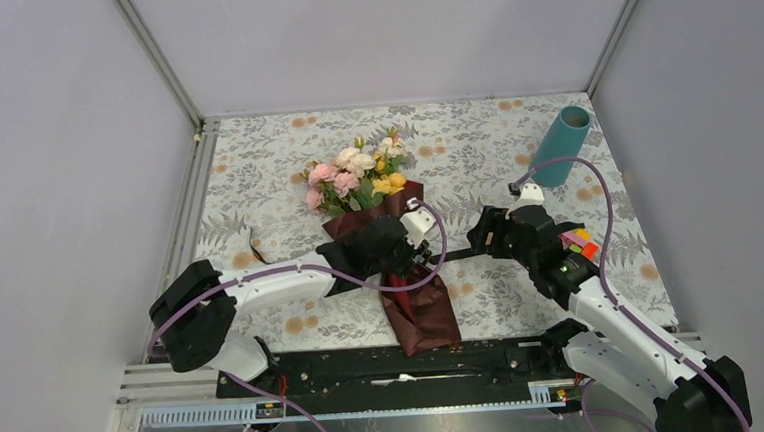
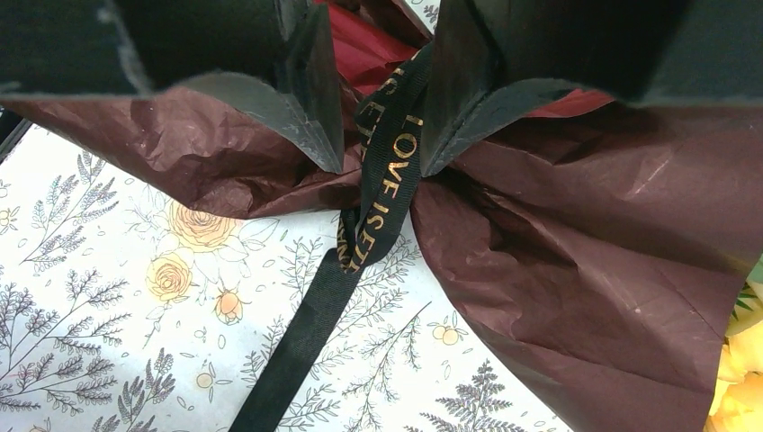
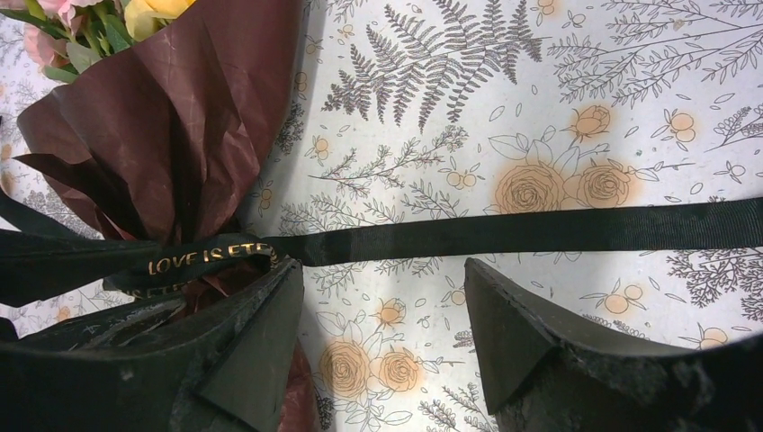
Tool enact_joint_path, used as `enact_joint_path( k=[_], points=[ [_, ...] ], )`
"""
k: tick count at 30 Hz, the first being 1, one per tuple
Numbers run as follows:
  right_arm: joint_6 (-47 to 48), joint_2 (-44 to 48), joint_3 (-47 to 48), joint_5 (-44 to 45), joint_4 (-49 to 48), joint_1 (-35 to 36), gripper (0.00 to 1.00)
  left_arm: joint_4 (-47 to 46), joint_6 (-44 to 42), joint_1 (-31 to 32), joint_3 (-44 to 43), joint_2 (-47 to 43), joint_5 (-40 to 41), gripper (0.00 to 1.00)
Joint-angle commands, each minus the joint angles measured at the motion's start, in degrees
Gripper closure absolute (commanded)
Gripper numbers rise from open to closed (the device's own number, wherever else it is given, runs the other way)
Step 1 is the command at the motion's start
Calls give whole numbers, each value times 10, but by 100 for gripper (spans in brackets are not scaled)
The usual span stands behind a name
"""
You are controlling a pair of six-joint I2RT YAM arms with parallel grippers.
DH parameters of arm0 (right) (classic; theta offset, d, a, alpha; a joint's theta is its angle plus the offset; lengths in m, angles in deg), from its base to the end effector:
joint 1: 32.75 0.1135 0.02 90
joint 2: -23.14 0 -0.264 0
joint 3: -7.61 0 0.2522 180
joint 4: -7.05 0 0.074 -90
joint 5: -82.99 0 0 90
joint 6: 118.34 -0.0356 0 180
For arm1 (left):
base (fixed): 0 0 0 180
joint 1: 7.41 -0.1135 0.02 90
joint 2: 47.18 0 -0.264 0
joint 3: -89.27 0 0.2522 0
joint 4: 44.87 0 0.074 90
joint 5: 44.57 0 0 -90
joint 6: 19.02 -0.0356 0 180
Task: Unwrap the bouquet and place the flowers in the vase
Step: Untie the ribbon from the wrapping paper.
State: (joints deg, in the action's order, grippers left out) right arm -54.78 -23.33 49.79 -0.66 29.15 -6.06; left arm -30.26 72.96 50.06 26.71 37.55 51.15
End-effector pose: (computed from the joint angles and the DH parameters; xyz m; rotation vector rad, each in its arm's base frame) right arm 0.1694 0.0808 0.2374 0.0664 2.0597 0.4690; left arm 0.1734 -0.2653 0.2157 0.9967 2.0156 -0.4609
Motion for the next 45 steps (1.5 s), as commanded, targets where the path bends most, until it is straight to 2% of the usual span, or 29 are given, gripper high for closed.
enact_joint_path(
  k=[1,10,16,21,24,39,45],
  points=[
    [-5,-5,-1,-9,-4,-6,28,-9,4,1,-13,-5,12,58],
    [-8,-11,-1,-16,-4,-8,28,-11,15,9,3,-3,21,55],
    [-17,-13,-14,-31,-28,-9,28,-9,24,13,3,7,37,60],
    [-16,-24,-6,-43,-30,-9,28,-9,34,17,10,8,47,89],
    [-17,-21,-5,-45,-30,-9,28,-10,39,21,16,-6,54,100],
    [9,-53,18,-150,-30,-9,29,-56,133,22,98,-119,81,100],
    [22,-75,24,-250,-62,-9,24,-67,167,22,134,-159,86,100]
  ],
)
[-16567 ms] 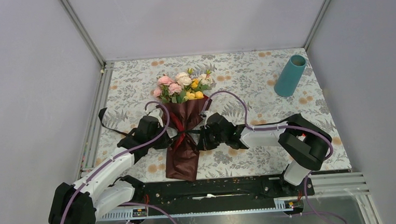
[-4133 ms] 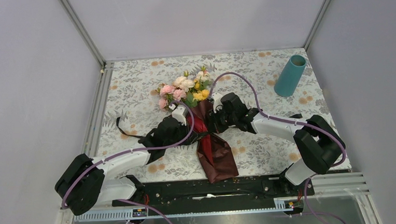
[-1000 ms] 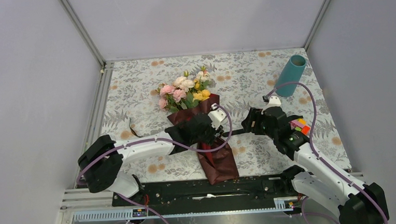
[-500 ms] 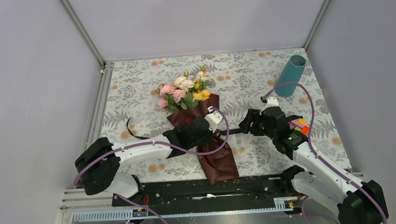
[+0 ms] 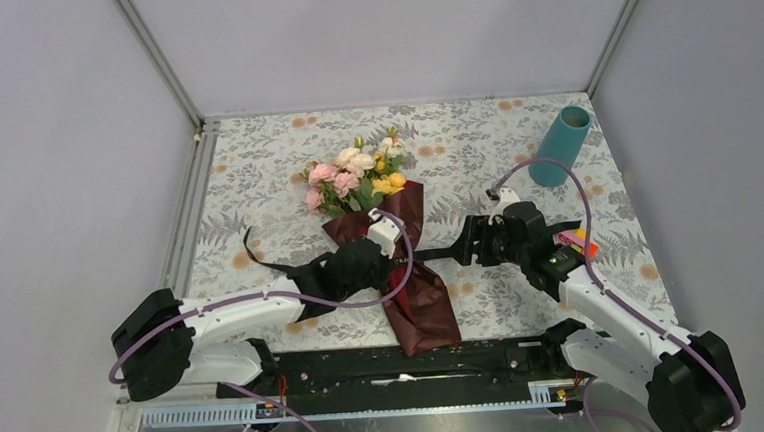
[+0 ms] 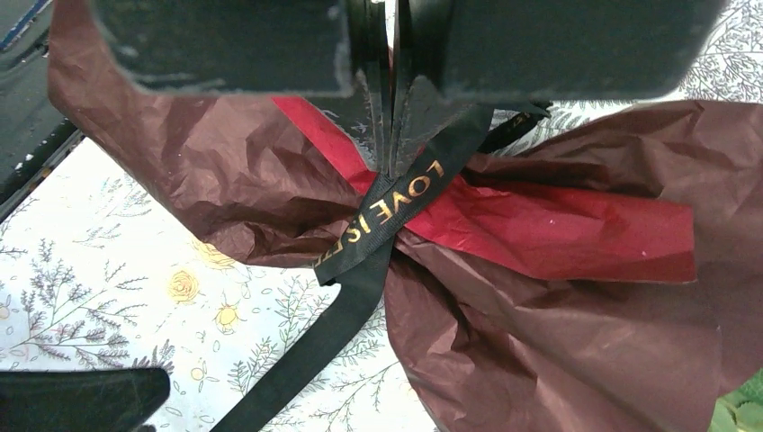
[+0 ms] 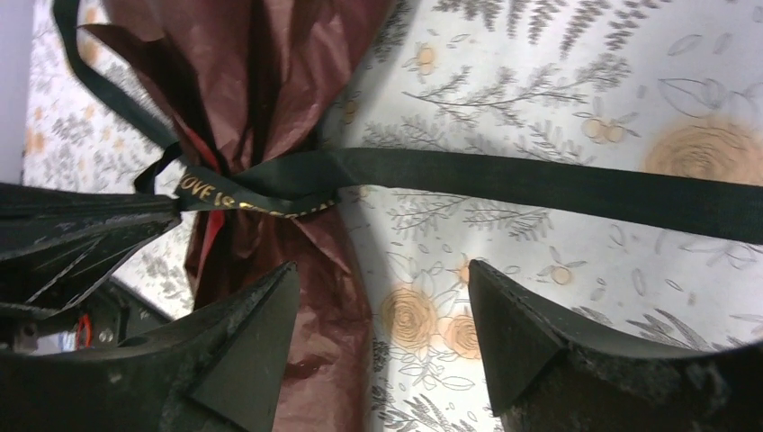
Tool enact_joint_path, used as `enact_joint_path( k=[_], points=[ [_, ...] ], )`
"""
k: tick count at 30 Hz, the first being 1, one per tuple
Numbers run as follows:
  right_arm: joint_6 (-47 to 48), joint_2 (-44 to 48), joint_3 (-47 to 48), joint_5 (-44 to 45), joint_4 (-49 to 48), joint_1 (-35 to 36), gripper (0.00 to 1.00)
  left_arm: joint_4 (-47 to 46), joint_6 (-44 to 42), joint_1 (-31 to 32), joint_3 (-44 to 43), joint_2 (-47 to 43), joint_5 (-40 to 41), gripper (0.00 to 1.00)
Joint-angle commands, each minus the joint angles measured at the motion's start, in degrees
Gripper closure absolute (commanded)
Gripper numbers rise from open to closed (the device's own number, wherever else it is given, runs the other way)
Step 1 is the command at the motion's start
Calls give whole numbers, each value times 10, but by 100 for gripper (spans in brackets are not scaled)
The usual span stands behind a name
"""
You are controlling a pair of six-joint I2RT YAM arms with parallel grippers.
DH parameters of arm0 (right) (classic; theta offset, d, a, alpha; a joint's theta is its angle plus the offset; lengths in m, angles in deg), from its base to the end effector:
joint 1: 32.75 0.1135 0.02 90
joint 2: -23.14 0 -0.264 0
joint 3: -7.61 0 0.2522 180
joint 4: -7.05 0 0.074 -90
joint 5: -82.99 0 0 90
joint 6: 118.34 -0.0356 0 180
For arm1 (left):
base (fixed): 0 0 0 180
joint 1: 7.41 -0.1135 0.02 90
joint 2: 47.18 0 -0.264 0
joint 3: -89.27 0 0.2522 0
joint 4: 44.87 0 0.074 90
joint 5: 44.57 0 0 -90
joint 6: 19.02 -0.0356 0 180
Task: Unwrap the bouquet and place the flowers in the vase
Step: Untie the ribbon from the wrapping paper.
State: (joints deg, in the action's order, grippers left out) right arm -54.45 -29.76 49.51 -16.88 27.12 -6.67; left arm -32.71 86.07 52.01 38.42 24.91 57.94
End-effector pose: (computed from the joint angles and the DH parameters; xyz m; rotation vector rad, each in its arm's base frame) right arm 0.1785 0.0942 0.2196 -0.1061 2.1871 0.7131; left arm 0.1413 -0.2239 0.2135 0.7035 2.0680 -0.5205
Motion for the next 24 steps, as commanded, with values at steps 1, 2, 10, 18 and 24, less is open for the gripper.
enact_joint_path(
  k=[1,2,10,18,24],
  points=[
    [21,-13,27,-105,-47,-2,22,-43,40,2,22,-39,20,100],
    [23,-16,29,-119,-50,-2,21,-45,43,2,27,-46,22,100],
    [31,-29,38,-159,-56,-2,19,-35,74,-6,47,-84,33,100],
    [33,-67,51,-165,-80,7,22,-56,120,-32,92,-132,6,100],
    [55,-115,75,-133,-94,49,25,-55,144,-58,111,-155,-12,100]
  ],
)
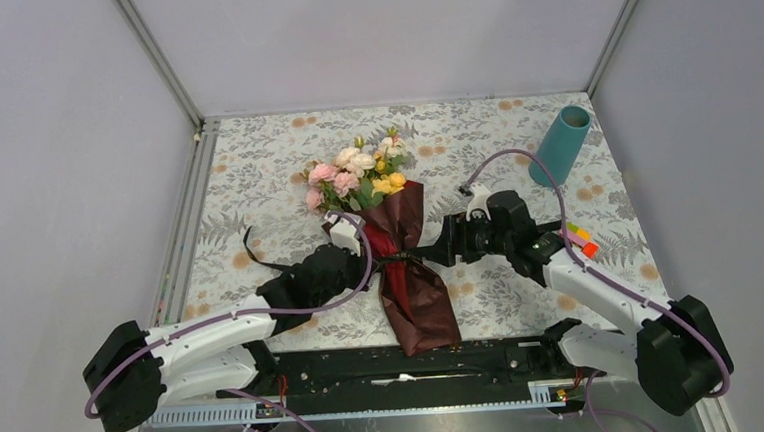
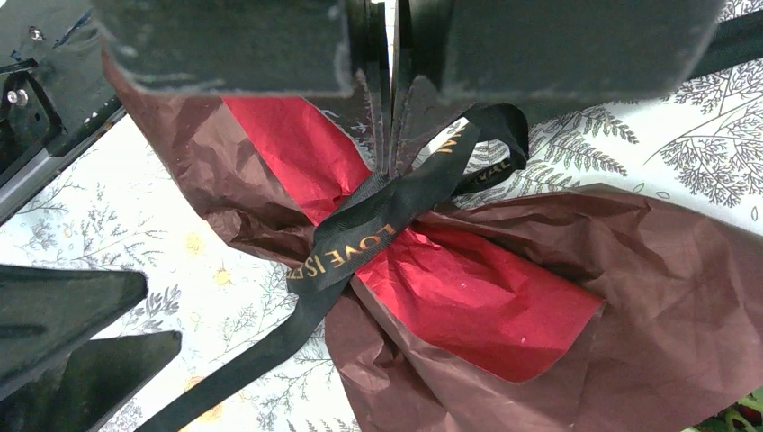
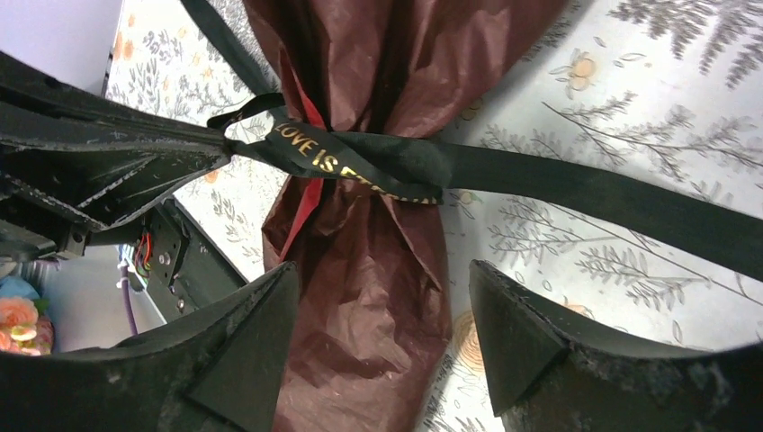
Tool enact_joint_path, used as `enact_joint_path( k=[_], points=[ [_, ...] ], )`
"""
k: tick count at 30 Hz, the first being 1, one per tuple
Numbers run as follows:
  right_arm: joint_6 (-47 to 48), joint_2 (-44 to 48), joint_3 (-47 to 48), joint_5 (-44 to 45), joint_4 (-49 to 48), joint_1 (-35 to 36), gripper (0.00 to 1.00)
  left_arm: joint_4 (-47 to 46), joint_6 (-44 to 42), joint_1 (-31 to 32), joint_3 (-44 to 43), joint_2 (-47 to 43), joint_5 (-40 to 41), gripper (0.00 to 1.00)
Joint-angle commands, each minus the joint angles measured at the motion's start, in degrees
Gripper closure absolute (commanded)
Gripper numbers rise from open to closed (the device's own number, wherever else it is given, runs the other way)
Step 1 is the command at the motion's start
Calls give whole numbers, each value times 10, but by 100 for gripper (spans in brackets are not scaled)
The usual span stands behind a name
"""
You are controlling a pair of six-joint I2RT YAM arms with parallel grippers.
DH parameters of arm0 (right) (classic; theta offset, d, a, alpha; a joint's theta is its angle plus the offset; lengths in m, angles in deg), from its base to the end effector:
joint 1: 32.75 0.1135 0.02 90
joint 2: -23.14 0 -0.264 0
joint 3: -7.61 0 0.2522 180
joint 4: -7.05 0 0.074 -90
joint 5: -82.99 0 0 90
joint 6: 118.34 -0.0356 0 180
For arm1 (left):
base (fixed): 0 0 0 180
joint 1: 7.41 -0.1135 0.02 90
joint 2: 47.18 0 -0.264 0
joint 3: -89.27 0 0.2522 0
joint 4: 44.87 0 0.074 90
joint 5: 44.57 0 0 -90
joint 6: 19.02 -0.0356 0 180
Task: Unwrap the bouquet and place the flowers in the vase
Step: Untie the ribbon from the wrapping paper.
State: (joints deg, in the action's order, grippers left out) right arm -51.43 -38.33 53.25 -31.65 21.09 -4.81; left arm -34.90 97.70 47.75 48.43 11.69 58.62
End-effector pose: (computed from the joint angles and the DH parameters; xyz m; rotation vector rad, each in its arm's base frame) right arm 0.1952 0.1203 0.2237 -0.3672 2.1638 0.9721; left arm 0.1319 -0.1753 0.2104 0.3752 2.0759 -0.6448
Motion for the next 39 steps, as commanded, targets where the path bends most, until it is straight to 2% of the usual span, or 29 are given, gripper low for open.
enact_joint_path(
  k=[1,6,13,20,23,27,30,31,39],
  points=[
    [29,-44,45,20,-35,39,27,-31,33,-21,15,-26,-20,100],
    [51,-119,98,34,-48,74,33,-28,50,-41,30,-41,-34,100],
    [85,-222,174,32,-42,111,37,-11,61,-53,36,-51,-40,100],
    [86,-273,194,0,-43,121,43,-5,68,-63,38,-56,-43,100],
    [84,-286,193,-15,-45,125,54,3,68,-67,34,-54,-42,100],
    [75,-281,182,-16,-55,127,81,1,73,-71,37,-55,-41,100],
    [71,-262,172,12,-58,126,97,1,74,-75,36,-54,-43,100],
    [70,-253,169,26,-57,126,100,2,74,-75,35,-54,-43,100],
    [35,-182,130,170,-51,126,100,20,81,-86,36,-62,-31,100]
  ],
)
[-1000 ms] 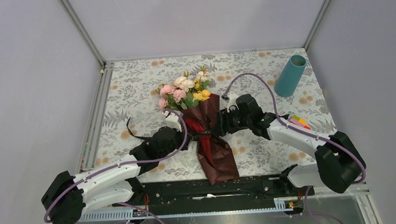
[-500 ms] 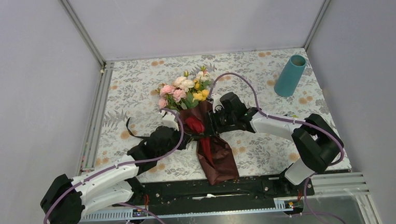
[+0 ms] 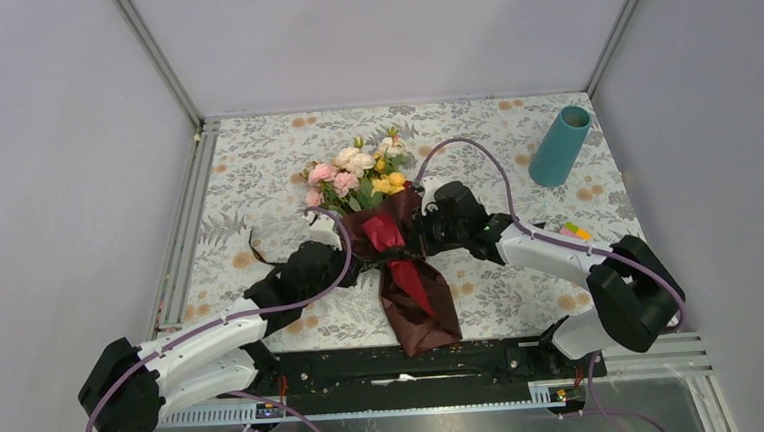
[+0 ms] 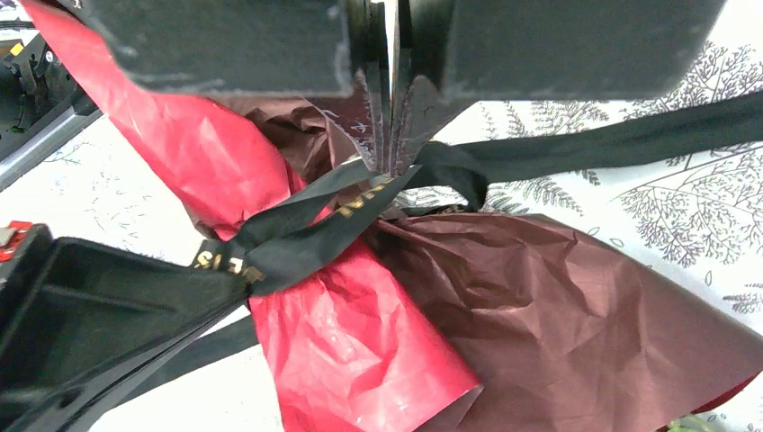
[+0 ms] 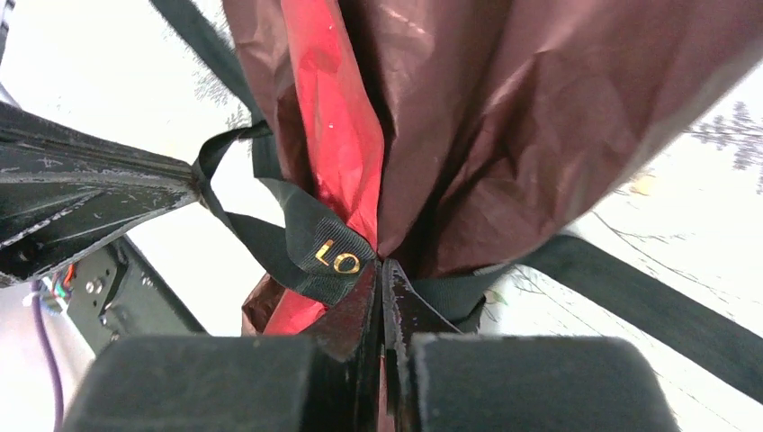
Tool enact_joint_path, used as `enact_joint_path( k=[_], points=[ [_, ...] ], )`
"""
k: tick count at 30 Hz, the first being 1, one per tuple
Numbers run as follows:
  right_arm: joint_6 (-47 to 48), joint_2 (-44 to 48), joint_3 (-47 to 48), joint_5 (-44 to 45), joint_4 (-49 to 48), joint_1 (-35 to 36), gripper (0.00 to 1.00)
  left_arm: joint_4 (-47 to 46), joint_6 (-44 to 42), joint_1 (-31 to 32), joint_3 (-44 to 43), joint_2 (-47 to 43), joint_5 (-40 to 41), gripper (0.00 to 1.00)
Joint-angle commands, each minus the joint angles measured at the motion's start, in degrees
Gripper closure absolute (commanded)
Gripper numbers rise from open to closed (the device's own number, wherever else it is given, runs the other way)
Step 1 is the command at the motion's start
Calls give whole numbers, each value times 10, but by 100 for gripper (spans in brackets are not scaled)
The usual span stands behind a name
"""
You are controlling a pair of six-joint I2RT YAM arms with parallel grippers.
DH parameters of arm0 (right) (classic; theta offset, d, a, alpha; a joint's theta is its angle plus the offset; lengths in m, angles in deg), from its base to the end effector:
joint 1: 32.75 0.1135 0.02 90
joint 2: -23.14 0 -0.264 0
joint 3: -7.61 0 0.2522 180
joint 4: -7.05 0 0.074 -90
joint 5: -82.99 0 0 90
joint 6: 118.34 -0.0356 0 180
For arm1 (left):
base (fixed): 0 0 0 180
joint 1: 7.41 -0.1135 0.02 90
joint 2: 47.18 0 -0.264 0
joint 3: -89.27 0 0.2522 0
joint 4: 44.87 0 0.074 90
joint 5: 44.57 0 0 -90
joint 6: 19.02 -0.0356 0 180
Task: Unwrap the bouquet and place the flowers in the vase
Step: Untie the ribbon from the wrapping paper.
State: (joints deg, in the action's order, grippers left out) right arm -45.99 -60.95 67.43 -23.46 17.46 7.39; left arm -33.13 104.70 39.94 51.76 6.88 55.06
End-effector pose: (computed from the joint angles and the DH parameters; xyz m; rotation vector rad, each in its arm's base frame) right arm 0.2318 0.2086 0.2109 -0.6142 2.2030 0.8662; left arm 0.1418 -0.1452 0.2037 0.1463 2.1270 -0.6904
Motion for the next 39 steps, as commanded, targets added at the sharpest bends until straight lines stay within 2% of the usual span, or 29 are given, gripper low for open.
enact_joint_path(
  k=[1,4,9,22,39],
  points=[
    [-23,51,-16,101,-12,3,100,5,12,-9,4,-17,6,100],
    [-40,71,-26,151,3,3,100,13,16,-15,8,-26,9,100],
    [-55,89,-44,183,12,-7,100,19,23,-27,19,-44,15,100],
    [-99,137,-96,223,18,-56,100,69,31,-52,27,-68,5,100],
    [-112,211,-144,253,67,-93,100,106,66,-122,56,-84,-22,100]
  ],
)
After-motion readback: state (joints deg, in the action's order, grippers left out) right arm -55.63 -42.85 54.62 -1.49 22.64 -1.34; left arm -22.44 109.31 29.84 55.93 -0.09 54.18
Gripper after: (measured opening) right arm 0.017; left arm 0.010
